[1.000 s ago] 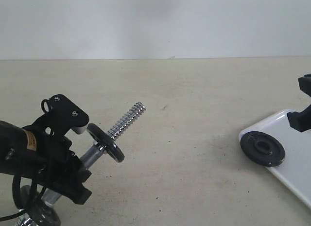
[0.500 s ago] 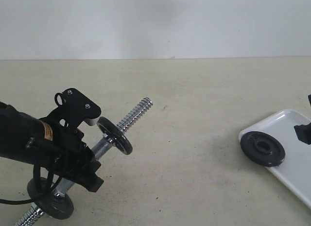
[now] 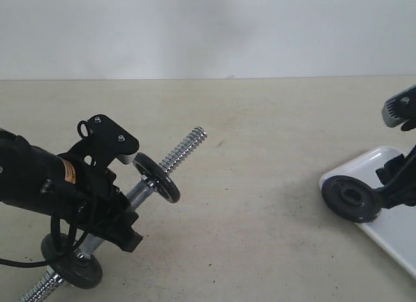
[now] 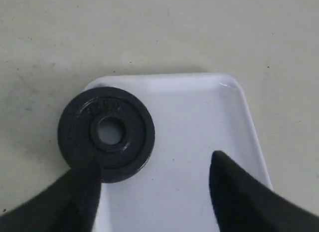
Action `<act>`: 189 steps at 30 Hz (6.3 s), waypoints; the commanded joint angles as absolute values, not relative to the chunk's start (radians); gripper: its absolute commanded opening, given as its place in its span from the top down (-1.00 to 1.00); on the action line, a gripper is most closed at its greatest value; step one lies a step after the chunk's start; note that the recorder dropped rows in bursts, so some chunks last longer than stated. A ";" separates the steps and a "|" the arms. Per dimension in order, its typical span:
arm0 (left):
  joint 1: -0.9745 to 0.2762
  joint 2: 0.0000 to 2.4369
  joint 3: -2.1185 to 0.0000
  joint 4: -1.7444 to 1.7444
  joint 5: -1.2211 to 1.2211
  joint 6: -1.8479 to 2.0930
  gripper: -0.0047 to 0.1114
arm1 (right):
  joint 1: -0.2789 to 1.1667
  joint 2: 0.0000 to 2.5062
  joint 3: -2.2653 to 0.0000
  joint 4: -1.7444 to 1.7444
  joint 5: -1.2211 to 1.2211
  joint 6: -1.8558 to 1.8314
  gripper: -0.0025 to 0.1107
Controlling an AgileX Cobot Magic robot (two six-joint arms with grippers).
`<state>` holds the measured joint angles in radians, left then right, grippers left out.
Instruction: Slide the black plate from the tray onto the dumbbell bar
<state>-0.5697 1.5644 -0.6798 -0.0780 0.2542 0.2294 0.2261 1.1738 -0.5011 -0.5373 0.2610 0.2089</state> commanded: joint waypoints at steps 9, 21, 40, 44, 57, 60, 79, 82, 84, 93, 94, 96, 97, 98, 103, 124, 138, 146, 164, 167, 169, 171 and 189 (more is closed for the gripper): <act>-0.569 1.530 -0.715 -0.089 -0.299 0.236 0.84 | 0.500 1.221 -0.514 -0.984 0.556 0.545 0.96; -0.569 1.530 -0.715 -0.089 -0.299 0.236 0.84 | 0.852 1.305 -0.512 -1.312 1.051 0.833 0.96; -0.569 1.530 -0.715 -0.089 -0.299 0.236 0.84 | 1.055 1.812 -0.484 -1.411 1.196 1.393 0.96; -0.569 1.530 -0.715 -0.089 -0.299 0.236 0.84 | 1.055 1.866 -0.429 -1.468 1.152 1.560 0.96; -0.569 1.530 -0.715 -0.089 -0.299 0.236 0.84 | 1.055 1.887 -0.429 -1.554 1.005 1.563 0.96; -0.569 1.530 -0.715 -0.089 -0.297 0.236 0.84 | 1.055 1.887 -0.429 -1.550 1.012 1.563 0.96; -0.569 1.530 -0.715 -0.089 -0.291 0.244 0.84 | 1.068 2.011 -0.431 -1.579 1.125 1.562 0.96; -0.569 1.530 -0.715 -0.089 -0.291 0.244 0.84 | 1.068 2.011 -0.431 -1.606 1.120 1.564 0.96; -0.569 1.530 -0.715 -0.089 -0.291 0.247 0.84 | 1.068 2.011 -0.431 -1.632 1.120 1.564 0.96; -0.569 1.530 -0.715 -0.089 -0.279 0.266 0.84 | 1.068 2.011 -0.431 -1.654 1.103 1.564 0.96; -0.569 1.530 -0.715 -0.089 -0.268 0.271 0.84 | 1.068 2.011 -0.431 -1.654 1.103 1.570 0.96; -0.569 1.530 -0.715 -0.089 -0.246 0.271 0.84 | 1.068 2.011 -0.431 -1.654 1.103 1.593 0.96; -0.569 1.530 -0.715 -0.089 -0.238 0.271 0.84 | 1.068 2.011 -0.431 -1.654 1.103 1.595 0.96; -0.569 1.530 -0.715 -0.089 -0.232 0.271 0.84 | 1.068 2.011 -0.431 -1.654 1.103 1.598 0.96; -0.569 1.530 -0.715 -0.089 -0.239 0.271 0.84 | 1.068 2.011 -0.431 -1.654 1.103 1.597 0.96; -0.569 1.530 -0.715 -0.089 -0.243 0.311 0.84 | 1.068 2.009 -0.431 -1.661 1.099 1.717 -0.02; -0.569 1.530 -0.715 -0.089 -0.244 0.311 0.84 | 1.068 2.009 -0.432 -1.661 1.096 1.597 -0.10; -0.569 1.530 -0.716 -0.089 -0.246 0.319 0.84 | 1.068 2.009 -0.432 -1.661 1.112 1.567 -0.09; -0.569 1.530 -0.716 -0.086 -0.246 0.323 0.84 | 1.068 2.009 -0.432 -1.608 1.098 1.623 -0.09; -0.569 1.530 -0.716 -0.086 -0.246 0.323 0.84 | 1.068 2.009 -0.432 -1.621 1.108 1.623 -0.09; -0.569 1.530 -0.716 -0.086 -0.246 0.323 0.84 | 1.068 2.009 -0.432 -1.627 1.121 1.623 -0.09; -0.569 1.530 -0.716 -0.086 -0.246 0.323 0.84 | 1.068 2.009 -0.432 -1.627 1.153 1.623 -0.09; -0.569 1.530 -0.716 -0.086 -0.246 0.345 0.84 | 1.068 2.009 -0.432 -1.627 1.122 1.683 -0.62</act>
<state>-0.5697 1.5644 -0.6798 -0.0780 0.2542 0.3364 1.0655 2.0109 -0.4342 -1.6240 1.1658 1.6755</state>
